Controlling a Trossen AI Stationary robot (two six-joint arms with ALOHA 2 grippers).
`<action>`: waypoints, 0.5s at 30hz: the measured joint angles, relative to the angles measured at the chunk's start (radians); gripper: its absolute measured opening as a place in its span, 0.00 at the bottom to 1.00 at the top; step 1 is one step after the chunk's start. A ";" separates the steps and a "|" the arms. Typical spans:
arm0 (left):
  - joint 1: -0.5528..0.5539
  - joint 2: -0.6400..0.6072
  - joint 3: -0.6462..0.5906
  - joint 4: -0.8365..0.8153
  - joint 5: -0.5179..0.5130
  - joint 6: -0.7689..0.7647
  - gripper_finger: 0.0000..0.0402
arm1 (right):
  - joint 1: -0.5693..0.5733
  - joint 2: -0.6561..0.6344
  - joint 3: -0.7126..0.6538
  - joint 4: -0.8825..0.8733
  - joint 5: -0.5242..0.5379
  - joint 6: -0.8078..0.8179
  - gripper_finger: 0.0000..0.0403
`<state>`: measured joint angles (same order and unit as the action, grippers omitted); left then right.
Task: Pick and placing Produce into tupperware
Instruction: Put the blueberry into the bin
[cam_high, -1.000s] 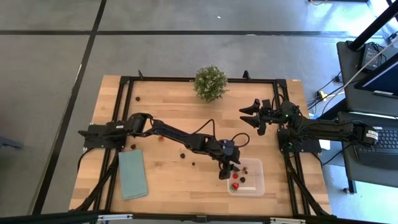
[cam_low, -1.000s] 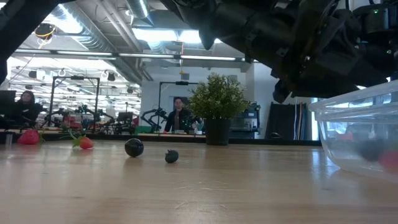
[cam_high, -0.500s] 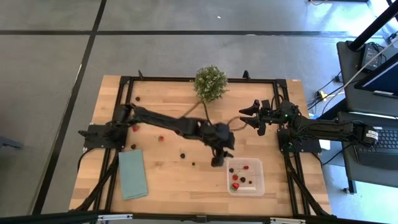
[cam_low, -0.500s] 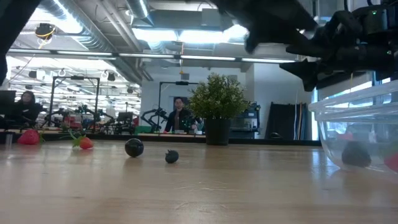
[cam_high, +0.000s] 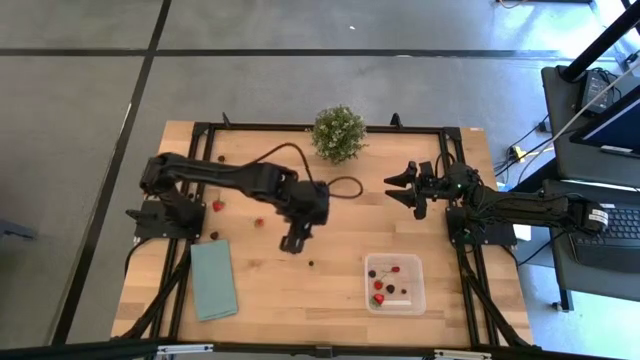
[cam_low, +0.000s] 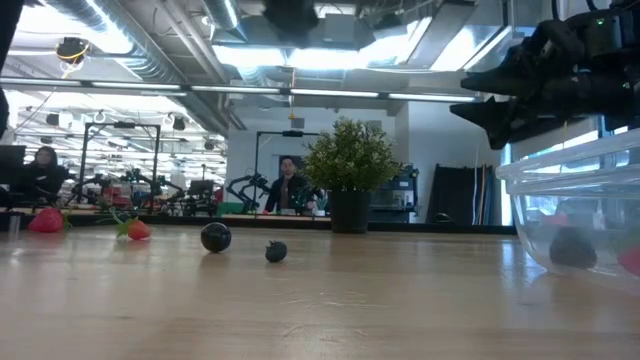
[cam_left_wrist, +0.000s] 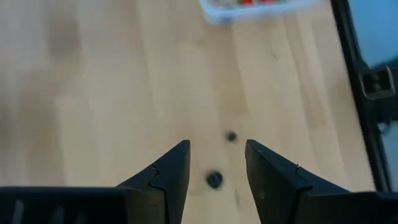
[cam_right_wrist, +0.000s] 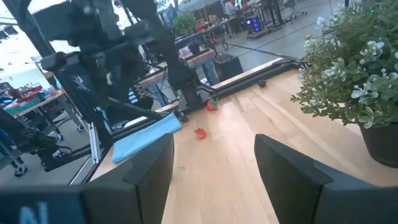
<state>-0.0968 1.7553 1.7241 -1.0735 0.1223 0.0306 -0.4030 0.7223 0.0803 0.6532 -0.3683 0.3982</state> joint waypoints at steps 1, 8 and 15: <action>-0.008 -0.008 -0.019 -0.004 0.015 0.003 0.37 | 0.000 0.000 0.000 0.000 0.000 -0.006 0.56; -0.020 -0.153 -0.280 0.103 0.081 -0.089 0.37 | 0.001 0.000 0.000 0.000 0.000 -0.014 0.56; -0.064 -0.333 -0.627 0.638 0.064 -0.275 0.37 | 0.002 0.000 0.000 -0.001 0.000 -0.033 0.56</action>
<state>-0.1609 1.4226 1.0967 -0.4356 0.1858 -0.2448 -0.4015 0.7219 0.0803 0.6525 -0.3679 0.3649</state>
